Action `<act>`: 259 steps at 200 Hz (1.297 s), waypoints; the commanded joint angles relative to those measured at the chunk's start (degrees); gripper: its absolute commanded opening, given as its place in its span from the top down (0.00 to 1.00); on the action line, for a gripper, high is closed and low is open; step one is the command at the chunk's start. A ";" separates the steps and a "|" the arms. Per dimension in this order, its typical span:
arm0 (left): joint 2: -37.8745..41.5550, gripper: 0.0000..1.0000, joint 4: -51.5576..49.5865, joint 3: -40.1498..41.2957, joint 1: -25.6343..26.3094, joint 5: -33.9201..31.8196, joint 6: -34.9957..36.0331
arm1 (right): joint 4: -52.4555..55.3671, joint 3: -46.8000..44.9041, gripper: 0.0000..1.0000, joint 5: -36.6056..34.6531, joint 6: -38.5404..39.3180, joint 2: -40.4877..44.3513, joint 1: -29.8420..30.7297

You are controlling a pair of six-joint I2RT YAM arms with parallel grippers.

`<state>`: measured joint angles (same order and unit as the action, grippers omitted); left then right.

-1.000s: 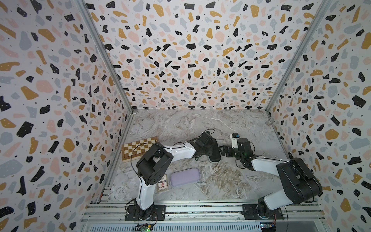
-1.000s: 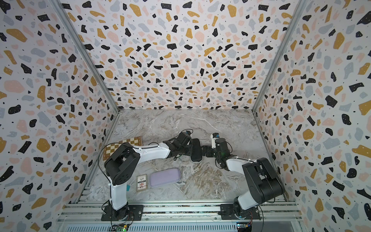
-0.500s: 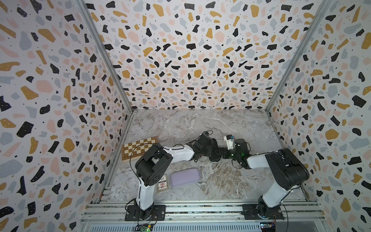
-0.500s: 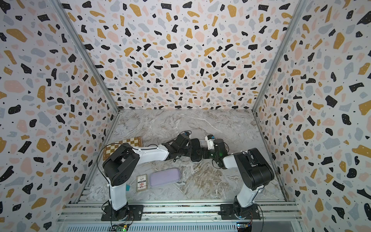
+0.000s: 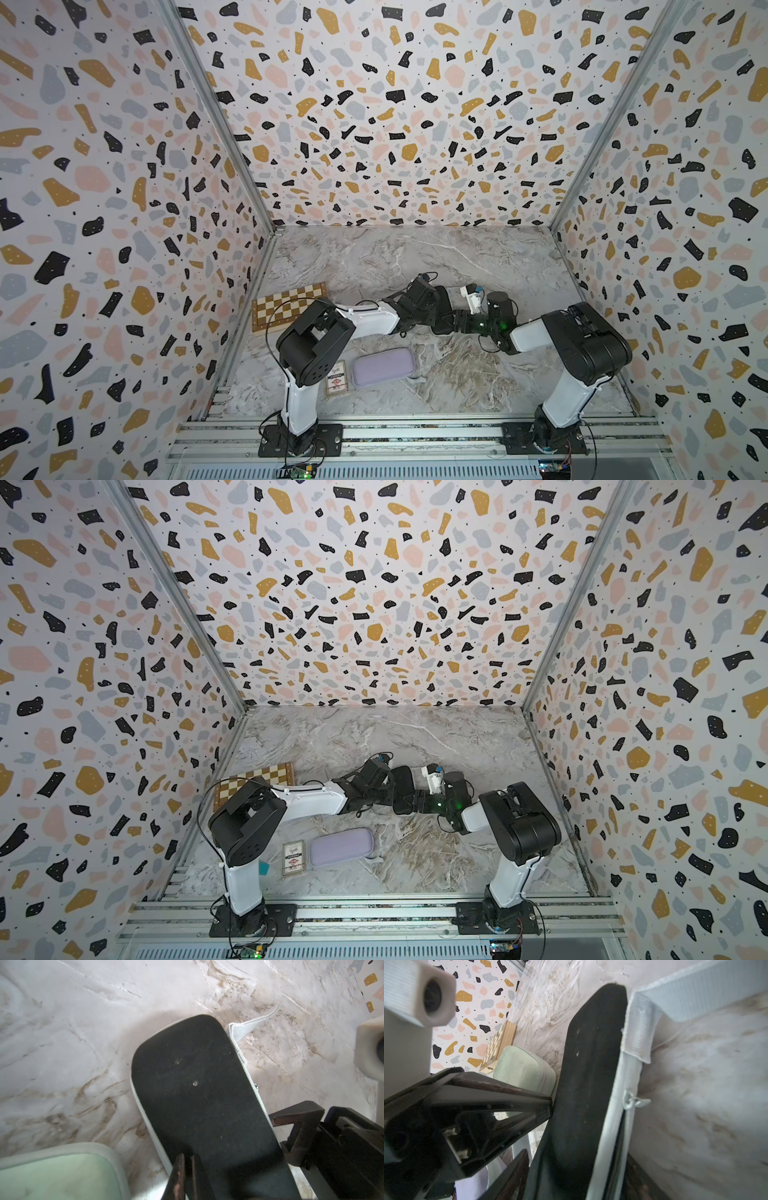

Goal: Put umbrellas into zippered umbrella sleeves
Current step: Pick up the umbrella sleeve at the center of the board.

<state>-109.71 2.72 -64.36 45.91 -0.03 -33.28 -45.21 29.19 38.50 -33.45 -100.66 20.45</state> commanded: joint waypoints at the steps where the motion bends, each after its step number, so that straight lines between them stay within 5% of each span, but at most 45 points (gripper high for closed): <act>1: -2.68 0.91 -7.69 1.65 0.11 0.92 0.23 | -2.82 0.07 0.36 2.66 -1.71 0.78 1.03; 86: -2.44 0.92 -4.60 2.55 0.26 2.41 0.41 | -0.73 3.59 0.39 1.06 -1.01 -3.97 3.55; 135: -0.98 0.89 -3.35 2.48 0.22 2.58 0.90 | -1.28 1.72 0.61 -3.44 0.11 -0.81 3.33; 217: 14.90 0.64 -0.22 4.63 0.09 -0.09 5.30 | 0.05 -2.06 0.66 -6.48 3.06 9.64 -1.37; 259: 31.71 0.21 5.37 15.88 0.01 2.67 6.21 | 2.42 -5.04 0.66 -9.75 3.85 21.88 -0.71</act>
<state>-85.32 3.75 -53.65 45.78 0.64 -28.77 -41.71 23.79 30.61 -31.83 -85.62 19.00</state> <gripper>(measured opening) 0.719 0.375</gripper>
